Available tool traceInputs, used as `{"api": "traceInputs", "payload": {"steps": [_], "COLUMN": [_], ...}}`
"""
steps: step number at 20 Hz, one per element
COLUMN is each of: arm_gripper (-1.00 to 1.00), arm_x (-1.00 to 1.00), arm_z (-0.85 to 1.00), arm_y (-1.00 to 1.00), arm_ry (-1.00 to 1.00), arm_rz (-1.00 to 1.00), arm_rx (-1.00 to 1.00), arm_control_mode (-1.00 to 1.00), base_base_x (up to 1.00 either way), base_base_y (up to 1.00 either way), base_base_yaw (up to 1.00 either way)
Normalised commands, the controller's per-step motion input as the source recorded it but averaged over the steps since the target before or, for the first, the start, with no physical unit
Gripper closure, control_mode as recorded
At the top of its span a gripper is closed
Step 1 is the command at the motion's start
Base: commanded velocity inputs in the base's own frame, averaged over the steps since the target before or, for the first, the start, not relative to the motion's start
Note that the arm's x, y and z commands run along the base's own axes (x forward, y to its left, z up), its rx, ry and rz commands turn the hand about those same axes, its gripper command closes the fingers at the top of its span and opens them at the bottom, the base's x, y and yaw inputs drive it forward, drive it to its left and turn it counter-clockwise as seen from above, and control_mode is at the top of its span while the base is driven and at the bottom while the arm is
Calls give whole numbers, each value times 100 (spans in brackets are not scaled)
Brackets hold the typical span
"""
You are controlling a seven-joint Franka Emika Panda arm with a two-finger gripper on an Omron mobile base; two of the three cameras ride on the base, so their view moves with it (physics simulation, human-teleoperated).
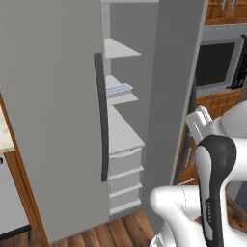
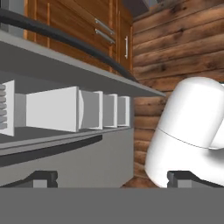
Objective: The ice cube tray has been filled with water. Take the tray and place it in the freezer to make ice. Close the freezer door after placing the tray.
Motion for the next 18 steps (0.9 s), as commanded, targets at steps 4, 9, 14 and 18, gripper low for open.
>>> {"api": "traceInputs", "payload": {"steps": [4, 9, 14, 18], "arm_gripper": [-100, -100, -100, -100], "arm_x": [0, 0, 0, 0], "arm_z": [0, 0, 0, 0], "arm_y": [0, 0, 0, 0], "arm_ry": [0, 0, 0, 0], "arm_rz": [0, 0, 0, 0], "arm_rx": [0, 0, 0, 0], "arm_control_mode": [100, 100, 100, 100], "base_base_x": [-20, -19, -19, -27], "base_base_y": [-13, -18, -28, -42], "base_base_yaw": [13, 20, 23, 23]}}
